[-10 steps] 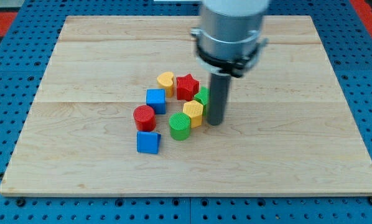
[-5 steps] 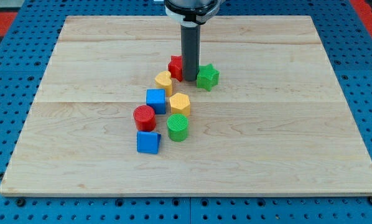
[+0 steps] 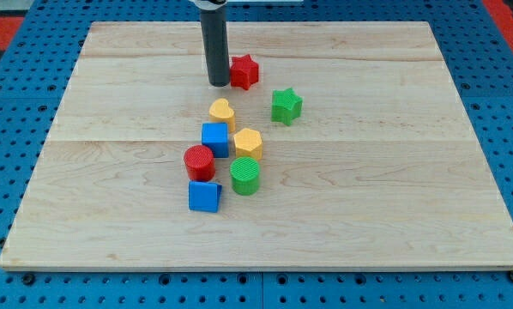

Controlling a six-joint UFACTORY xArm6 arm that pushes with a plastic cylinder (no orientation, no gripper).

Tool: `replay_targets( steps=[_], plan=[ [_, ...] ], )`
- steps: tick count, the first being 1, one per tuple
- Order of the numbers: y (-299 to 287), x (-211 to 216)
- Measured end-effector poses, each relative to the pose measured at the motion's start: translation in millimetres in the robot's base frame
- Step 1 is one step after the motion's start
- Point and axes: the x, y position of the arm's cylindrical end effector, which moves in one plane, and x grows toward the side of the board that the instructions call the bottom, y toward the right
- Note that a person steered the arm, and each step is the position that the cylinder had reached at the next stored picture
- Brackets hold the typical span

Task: Push the red star to the top center of the board

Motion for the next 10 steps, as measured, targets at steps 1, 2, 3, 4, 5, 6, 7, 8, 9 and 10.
replay_targets(
  steps=[1,2,3,4,5,6,7,8,9,10],
  plan=[
    [43.0,-10.1],
    [65.5,-22.8],
    [64.0,-42.4],
    [87.1,-38.4],
    [101.9,-38.4],
    [98.9,-44.1],
    [79.0,-58.3],
    [96.0,-65.4],
    [127.8,-79.4],
    [91.7,-98.7]
  ],
)
